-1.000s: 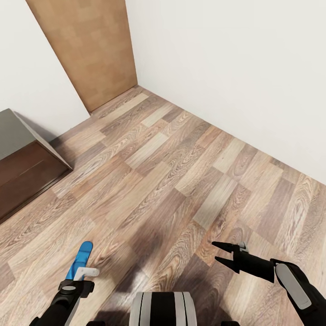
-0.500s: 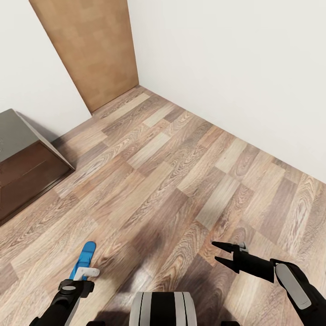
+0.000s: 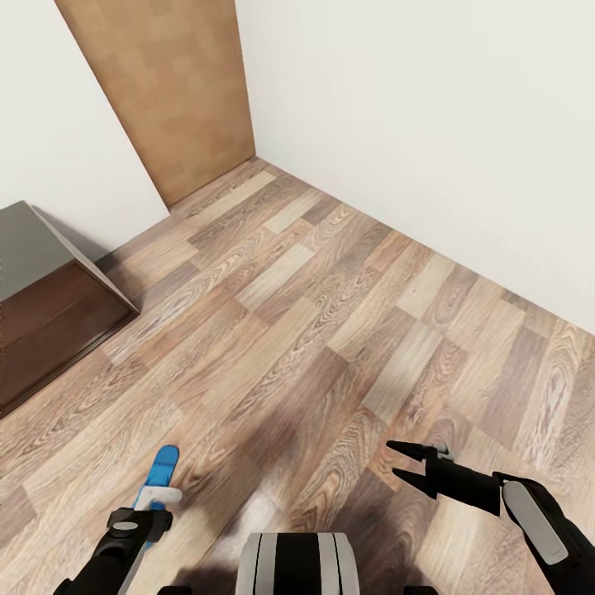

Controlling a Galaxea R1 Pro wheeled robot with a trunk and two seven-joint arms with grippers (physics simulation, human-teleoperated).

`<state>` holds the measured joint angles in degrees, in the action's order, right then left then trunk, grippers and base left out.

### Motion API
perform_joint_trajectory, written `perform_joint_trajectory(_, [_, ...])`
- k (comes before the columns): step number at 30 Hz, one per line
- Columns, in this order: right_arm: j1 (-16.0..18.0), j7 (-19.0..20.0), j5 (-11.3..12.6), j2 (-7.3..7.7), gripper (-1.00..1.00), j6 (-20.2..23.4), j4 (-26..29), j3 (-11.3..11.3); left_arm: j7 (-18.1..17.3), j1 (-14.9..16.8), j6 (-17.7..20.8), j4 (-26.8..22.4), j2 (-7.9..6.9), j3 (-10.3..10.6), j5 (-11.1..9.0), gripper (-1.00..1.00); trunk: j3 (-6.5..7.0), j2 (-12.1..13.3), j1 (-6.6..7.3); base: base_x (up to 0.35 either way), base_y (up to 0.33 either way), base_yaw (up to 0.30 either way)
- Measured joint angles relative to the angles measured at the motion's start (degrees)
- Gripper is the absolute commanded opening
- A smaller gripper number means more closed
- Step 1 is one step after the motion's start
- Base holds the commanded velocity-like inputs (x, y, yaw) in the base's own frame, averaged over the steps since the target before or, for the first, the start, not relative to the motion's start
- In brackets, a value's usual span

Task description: In the bedroom, move the book from the bed onto either nightstand, and place the two sandals side by side next to the bed.

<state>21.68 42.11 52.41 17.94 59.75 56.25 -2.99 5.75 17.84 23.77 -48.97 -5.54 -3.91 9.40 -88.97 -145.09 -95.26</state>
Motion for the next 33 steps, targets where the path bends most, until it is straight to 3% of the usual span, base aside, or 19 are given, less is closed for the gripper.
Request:
perform_joint_trajectory(28, [0.0, 0.0, 0.0, -0.08, 1.0, 0.0, 0.0, 0.0, 0.0, 0.0, -1.6, 0.2, 0.0, 0.0, 0.1, 1.0, 0.0, 0.0, -0.01, 0.027, 0.002, 0.0])
perform_joint_trajectory(33, [0.0, 0.0, 0.0, -0.08, 1.0, 0.0, 0.0, 0.0, 0.0, 0.0, -1.6, 0.2, 0.01, 0.0, 0.1, 1.0, -1.1, -0.1, -0.14, 0.0, 0.0, 0.0])
